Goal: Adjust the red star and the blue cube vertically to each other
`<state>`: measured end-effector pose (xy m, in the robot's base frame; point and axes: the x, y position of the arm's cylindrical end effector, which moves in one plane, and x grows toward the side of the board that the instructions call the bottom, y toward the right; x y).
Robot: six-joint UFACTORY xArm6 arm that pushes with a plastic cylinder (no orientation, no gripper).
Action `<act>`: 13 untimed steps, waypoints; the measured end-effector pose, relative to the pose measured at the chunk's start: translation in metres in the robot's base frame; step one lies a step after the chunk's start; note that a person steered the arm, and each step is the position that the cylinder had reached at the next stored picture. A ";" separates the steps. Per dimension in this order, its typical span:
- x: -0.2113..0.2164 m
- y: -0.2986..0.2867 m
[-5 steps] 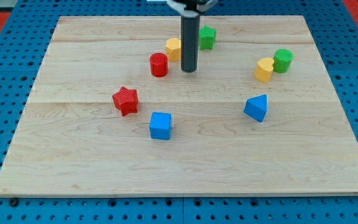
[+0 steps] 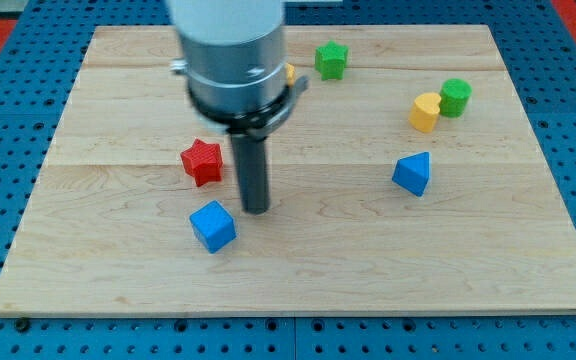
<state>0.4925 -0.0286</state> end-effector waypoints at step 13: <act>-0.023 0.054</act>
<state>0.4697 0.0254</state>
